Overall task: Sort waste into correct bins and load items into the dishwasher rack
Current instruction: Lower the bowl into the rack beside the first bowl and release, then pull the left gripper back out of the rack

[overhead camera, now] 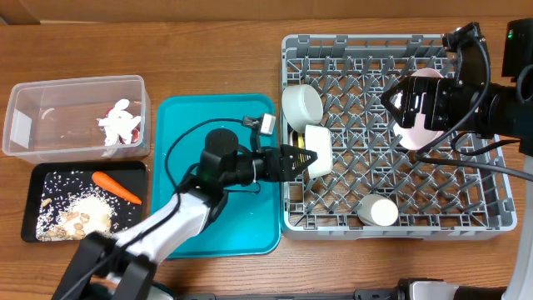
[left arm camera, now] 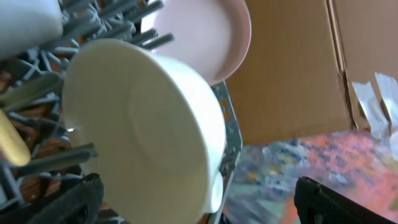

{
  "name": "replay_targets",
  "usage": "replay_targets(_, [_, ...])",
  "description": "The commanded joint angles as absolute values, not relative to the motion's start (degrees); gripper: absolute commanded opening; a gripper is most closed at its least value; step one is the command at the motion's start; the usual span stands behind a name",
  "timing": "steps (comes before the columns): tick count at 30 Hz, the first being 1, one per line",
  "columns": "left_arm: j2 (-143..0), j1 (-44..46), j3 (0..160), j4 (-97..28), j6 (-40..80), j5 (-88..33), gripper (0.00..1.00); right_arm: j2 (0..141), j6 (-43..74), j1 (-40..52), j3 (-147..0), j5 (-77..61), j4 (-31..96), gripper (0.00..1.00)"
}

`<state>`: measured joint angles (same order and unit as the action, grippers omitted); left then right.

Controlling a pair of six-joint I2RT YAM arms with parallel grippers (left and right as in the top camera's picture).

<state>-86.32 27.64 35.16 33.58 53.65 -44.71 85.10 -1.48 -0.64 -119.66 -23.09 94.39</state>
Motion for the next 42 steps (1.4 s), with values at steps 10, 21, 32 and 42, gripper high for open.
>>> replay_targets(10, [-70.83, 22.61, 39.68, 1.96, 38.57, -34.94, 1.0, 84.97, -1.45, -0.38, -119.98, -22.94, 94.19, 1.0])
replay_targets(21, [-68.69, 27.4, 50.09, -7.77, 19.86, -26.22, 1.0, 84.97, -1.45, -0.38, -119.98, -22.94, 94.19, 1.0])
replay_targets(32, [-80.31, 31.16, 50.48, 5.91, 14.98, -24.08, 0.24, 84.97, -1.45, -0.38, -119.98, -22.94, 94.19, 1.0])
replay_targets(42, [-85.62, 32.73, 52.93, 8.91, 13.47, -19.53, 0.04, 84.97, -1.45, -0.38, -119.98, -22.94, 94.17, 1.0])
